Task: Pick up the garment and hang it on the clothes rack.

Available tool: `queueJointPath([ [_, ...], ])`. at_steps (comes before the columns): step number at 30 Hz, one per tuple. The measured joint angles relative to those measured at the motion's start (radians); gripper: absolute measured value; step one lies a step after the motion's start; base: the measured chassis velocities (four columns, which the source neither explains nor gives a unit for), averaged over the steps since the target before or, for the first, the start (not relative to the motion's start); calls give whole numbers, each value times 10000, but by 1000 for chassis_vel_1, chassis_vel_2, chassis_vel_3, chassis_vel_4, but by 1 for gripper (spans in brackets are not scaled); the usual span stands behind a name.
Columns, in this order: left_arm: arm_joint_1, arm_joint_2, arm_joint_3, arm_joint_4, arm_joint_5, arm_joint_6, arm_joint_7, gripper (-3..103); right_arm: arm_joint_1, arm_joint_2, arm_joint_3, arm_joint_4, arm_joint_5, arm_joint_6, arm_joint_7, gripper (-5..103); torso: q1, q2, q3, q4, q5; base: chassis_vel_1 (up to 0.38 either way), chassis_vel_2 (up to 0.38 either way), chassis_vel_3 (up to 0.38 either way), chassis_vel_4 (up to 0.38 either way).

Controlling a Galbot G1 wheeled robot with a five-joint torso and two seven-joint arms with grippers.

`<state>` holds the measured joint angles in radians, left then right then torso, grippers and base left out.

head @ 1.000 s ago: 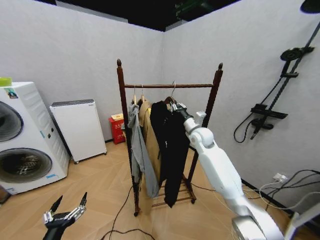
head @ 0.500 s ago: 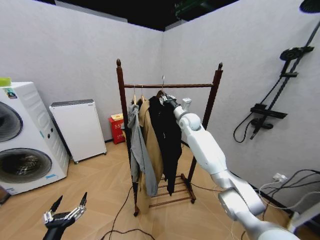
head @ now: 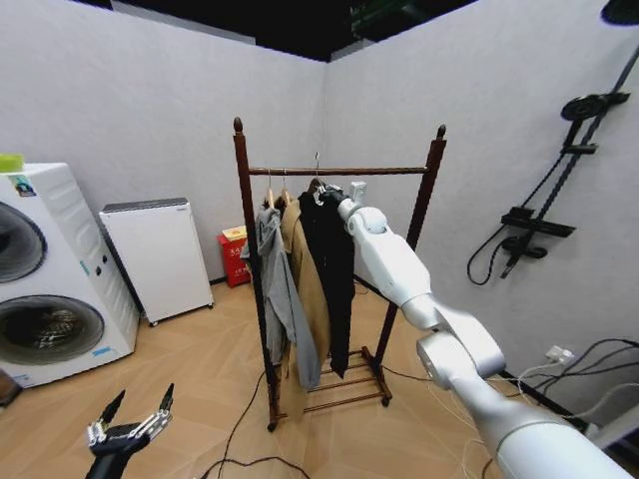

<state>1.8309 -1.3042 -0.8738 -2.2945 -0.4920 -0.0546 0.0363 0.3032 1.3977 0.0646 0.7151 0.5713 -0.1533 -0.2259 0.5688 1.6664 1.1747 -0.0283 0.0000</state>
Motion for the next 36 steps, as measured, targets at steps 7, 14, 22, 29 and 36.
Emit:
queueJointPath([
  [7, -1, 0, 0, 0, 0, 0, 0, 100, -123, 64, 71, -198, -69, -287, -25, 9, -1, 1, -1, 0, -1, 0, 0, 0, 0],
  [14, 0, 0, 0, 0, 0, 0, 0, 100, -826, -120, 109, 802, -117, -619, 264, 9, -1, 1, -1, 2, 0, 0, 0, 0, 0],
  [22, -1, 0, 0, 0, 0, 0, 0, 100, -1518, -548, 552, 2297, 246, -510, 505, 21, 0, 1, 1, -1, 3, 0, 0, 0, 0],
  [29, 0, 0, 0, 0, 0, 1, 0, 100, -2276, -1491, 935, 4715, 599, -657, 966, 42, -1, 1, 0, 3, 1, 0, 0, 0, 0],
  [36, 0, 0, 0, 0, 0, 1, 7, 100, -4338, -3957, 1874, 8041, 1072, -1696, 2446, 70, 0, 1, 0, -6, 8, 0, 0, 0, 0],
])
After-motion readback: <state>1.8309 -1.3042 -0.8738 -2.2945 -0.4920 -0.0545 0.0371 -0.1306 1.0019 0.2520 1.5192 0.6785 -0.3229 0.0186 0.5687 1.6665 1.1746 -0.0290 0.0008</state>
